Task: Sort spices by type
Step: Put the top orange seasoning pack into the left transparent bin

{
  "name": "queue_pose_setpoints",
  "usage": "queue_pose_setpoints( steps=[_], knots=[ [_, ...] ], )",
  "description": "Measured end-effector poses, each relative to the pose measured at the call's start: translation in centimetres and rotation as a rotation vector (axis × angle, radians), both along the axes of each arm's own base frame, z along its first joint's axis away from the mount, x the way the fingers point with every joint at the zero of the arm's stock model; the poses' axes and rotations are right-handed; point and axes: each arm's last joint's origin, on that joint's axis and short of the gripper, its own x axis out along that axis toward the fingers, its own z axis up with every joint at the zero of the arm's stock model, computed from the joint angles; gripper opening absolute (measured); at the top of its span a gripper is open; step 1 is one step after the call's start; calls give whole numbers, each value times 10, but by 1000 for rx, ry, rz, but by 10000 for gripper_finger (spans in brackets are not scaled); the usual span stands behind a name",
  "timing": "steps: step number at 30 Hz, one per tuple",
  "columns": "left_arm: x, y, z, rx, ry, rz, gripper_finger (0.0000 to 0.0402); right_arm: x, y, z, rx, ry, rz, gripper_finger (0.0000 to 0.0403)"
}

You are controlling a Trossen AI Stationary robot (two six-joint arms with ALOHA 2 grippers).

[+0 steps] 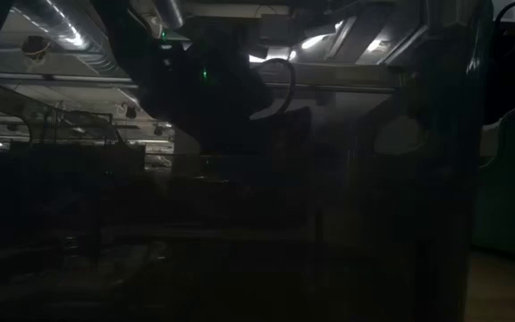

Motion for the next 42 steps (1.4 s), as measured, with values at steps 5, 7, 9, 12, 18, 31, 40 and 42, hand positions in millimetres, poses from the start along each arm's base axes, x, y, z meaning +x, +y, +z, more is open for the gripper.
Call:
queue_pose_setpoints(
  steps=[5,7,9,12,18,31,40,42],
  knots=[
    [-1,0,10,-11,-28,-2,10,0,0,0,0,0,0,264],
    [-2,1,20,-9,-58,2,9,0,0,0,0,-1,0,264],
    [-5,4,31,-6,-89,10,9,0,0,0,0,0,0,264],
    [-10,13,50,4,-139,34,15,0,0,0,0,-1,0,264],
    [-28,38,84,27,-199,108,9,0,0,0,0,0,0,264],
    [-79,97,119,175,-130,432,10,0,0,0,0,-1,0,264],
    [-94,119,99,176,62,541,21,0,0,0,0,0,0,264],
    [-95,121,95,179,100,556,17,0,0,0,0,-1,0,264]
  ],
)
